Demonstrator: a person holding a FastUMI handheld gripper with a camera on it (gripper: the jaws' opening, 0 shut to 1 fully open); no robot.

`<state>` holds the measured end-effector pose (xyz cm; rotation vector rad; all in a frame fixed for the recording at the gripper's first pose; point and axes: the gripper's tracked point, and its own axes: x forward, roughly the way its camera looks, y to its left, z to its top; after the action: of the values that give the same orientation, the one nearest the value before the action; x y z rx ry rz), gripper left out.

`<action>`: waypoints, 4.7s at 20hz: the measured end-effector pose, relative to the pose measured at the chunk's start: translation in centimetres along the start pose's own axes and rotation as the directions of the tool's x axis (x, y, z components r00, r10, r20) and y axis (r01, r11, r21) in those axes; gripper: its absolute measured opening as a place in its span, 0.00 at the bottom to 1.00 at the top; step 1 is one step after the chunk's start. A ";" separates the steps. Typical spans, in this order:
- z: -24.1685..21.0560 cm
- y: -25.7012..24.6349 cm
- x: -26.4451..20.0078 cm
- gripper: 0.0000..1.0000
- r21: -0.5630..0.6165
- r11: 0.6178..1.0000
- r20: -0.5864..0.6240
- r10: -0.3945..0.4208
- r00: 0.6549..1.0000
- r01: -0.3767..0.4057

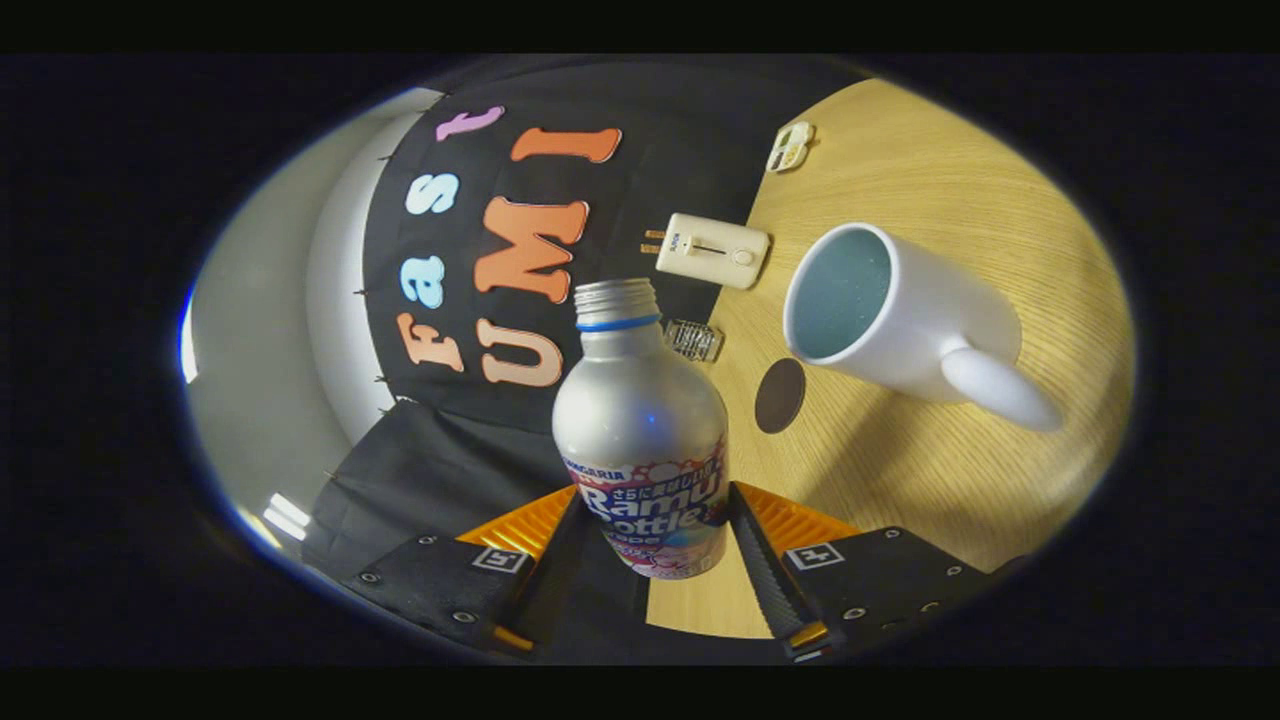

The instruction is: Take the bottle from table, then pour the juice into the cup, finally place the bottle on the coaster

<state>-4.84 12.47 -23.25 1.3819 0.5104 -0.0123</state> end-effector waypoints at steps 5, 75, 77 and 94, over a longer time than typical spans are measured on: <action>0.3 0.5 0.0 0.78 0.113 0.994 -0.016 0.011 1.000 -0.009; 3.3 3.8 -1.6 0.78 0.644 0.751 0.018 0.177 0.984 -0.147; 3.4 3.7 -1.5 0.78 0.648 0.748 0.017 0.177 0.984 -0.146; 1.7 5.3 -0.8 0.78 0.671 0.727 -0.022 0.216 0.976 -0.146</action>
<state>-3.40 11.71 -17.83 2.1538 0.4672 0.0374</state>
